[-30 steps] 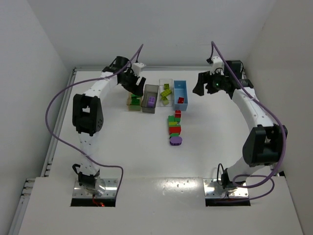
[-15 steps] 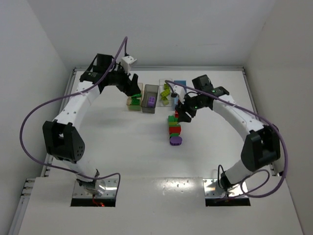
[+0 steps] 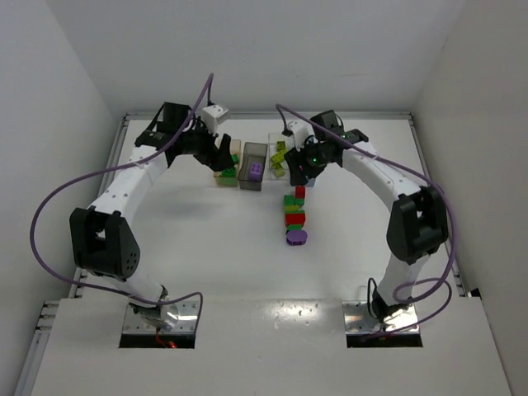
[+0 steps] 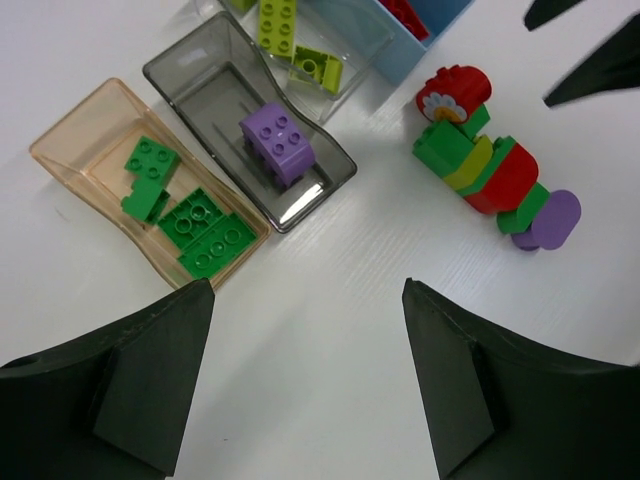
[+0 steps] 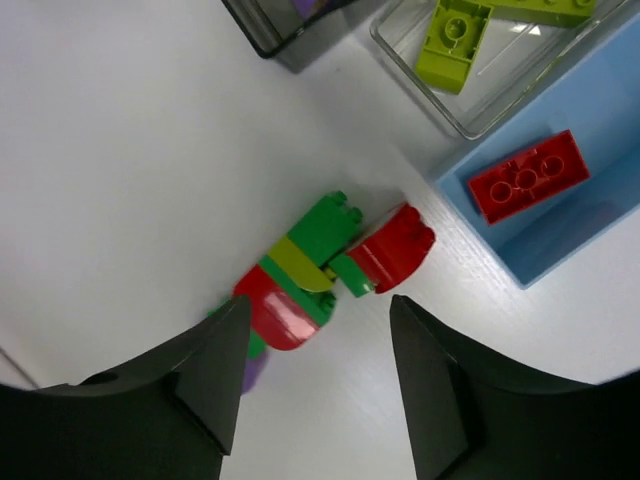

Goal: Sort the legos into containers by color

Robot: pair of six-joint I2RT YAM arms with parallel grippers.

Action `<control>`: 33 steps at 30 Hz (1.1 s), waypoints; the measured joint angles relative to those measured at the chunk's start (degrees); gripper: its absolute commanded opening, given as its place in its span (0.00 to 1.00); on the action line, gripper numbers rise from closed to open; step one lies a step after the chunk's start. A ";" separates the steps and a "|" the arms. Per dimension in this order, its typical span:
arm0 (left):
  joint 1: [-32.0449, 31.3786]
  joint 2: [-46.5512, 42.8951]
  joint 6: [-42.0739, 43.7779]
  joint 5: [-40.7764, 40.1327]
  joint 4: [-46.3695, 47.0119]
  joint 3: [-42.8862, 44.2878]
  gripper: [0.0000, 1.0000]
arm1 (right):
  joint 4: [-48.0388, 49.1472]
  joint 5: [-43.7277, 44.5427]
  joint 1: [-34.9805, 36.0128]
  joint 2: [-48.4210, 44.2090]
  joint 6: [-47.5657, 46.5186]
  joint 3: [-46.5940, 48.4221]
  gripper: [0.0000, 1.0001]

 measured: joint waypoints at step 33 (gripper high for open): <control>2.73 -3.54 -4.46 -3.39 8.68 -9.44 0.83 | 2.73 29.44 6.01 2.54 48.81 -6.71 0.66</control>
